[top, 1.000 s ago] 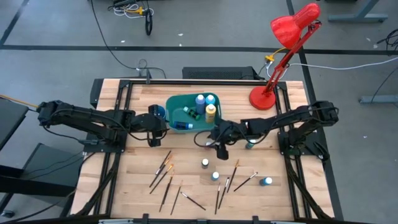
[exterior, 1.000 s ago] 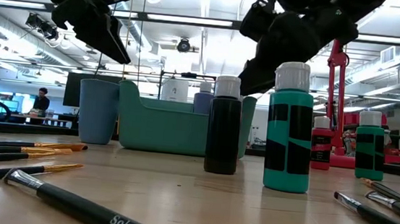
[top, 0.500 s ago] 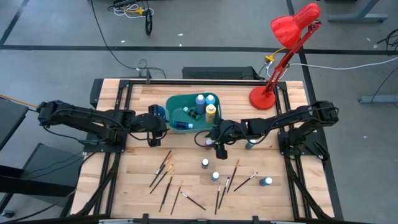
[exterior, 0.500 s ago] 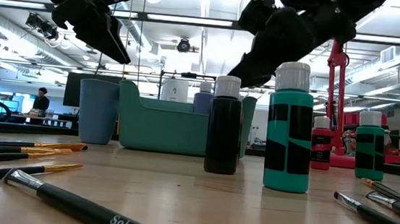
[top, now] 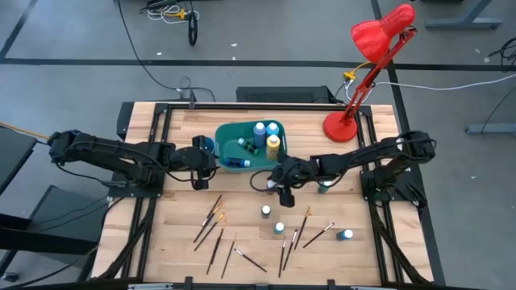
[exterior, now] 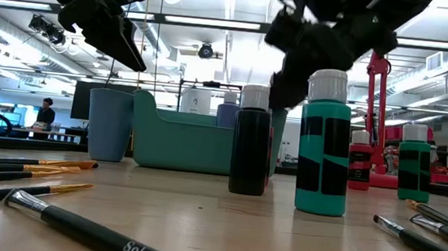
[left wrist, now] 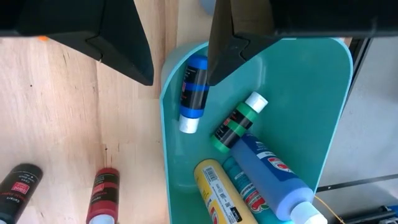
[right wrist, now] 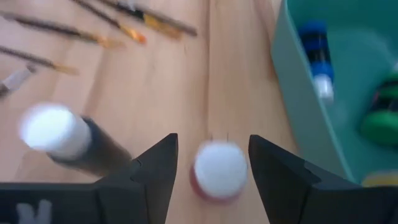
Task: Pick & Place Paint Supplies
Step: Put the left small red paint bottle into the green bin
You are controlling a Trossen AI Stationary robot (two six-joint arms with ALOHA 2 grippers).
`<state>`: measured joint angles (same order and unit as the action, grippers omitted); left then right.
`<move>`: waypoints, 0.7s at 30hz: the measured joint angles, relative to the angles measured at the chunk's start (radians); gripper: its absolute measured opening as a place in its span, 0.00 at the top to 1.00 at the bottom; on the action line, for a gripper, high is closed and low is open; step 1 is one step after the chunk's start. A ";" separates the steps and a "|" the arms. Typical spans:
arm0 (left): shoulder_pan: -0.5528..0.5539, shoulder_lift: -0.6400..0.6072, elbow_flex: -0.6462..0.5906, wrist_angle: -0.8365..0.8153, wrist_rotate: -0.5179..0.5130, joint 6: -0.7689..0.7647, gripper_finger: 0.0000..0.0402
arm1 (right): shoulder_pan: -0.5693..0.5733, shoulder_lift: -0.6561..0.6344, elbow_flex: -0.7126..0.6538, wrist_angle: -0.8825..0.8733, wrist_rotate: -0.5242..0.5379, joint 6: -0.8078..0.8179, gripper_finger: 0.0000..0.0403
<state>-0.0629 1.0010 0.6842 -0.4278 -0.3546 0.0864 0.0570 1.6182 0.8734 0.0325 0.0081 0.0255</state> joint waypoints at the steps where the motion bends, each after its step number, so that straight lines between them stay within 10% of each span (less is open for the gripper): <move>1: 0.000 0.000 0.000 0.000 0.000 0.000 0.60 | -0.002 0.007 0.000 -0.009 0.001 0.003 0.51; 12: 0.000 0.000 0.000 0.000 0.000 0.000 0.60 | -0.011 0.017 0.000 0.032 -0.012 -0.035 0.53; 21: 0.000 0.000 0.000 0.000 0.008 0.000 0.60 | -0.011 0.017 0.000 0.044 -0.069 -0.056 0.75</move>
<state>-0.0628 1.0008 0.6842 -0.4278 -0.3462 0.0860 0.0460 1.6348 0.8738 0.0764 -0.0604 -0.0305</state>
